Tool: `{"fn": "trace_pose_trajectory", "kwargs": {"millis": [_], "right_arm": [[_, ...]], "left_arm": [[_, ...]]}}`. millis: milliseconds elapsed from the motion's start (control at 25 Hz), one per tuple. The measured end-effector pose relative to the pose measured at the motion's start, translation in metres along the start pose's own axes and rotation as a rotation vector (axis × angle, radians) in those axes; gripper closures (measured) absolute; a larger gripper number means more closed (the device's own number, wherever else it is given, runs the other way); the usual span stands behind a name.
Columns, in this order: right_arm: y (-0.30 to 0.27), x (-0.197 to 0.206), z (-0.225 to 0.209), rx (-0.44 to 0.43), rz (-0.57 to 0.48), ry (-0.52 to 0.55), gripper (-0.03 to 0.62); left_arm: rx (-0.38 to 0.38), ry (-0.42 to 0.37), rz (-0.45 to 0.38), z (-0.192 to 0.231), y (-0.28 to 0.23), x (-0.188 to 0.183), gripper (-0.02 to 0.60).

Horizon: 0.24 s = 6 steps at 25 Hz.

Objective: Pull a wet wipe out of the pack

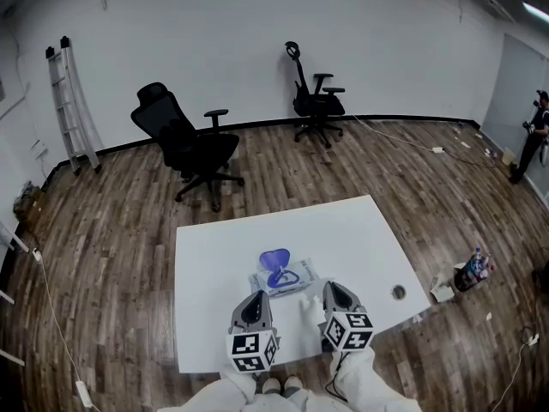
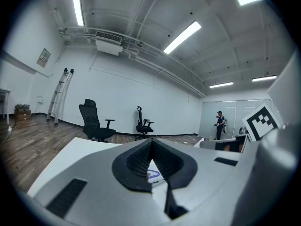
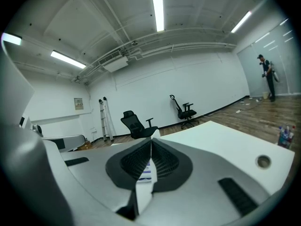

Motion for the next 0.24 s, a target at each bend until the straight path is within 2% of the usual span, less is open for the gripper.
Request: {"fn": "trace_pose_trajectory", "kwargs": {"millis": [240], "right_arm": [[-0.0021, -0.0017, -0.0003, -0.007, -0.017, -0.002, 0.583]], "left_arm": [[-0.002, -0.005, 0.001, -0.0008, -0.0017, 0.0009, 0.583]]}}
Point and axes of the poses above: the fingertips, and each gripper's own axes: y backward along the fingers, z to its left, x out of its underside, the point moved 8 cm from there along y, backward along the fingers, and after that the axes turned 14 degrees about y, right-handed, at the moved point
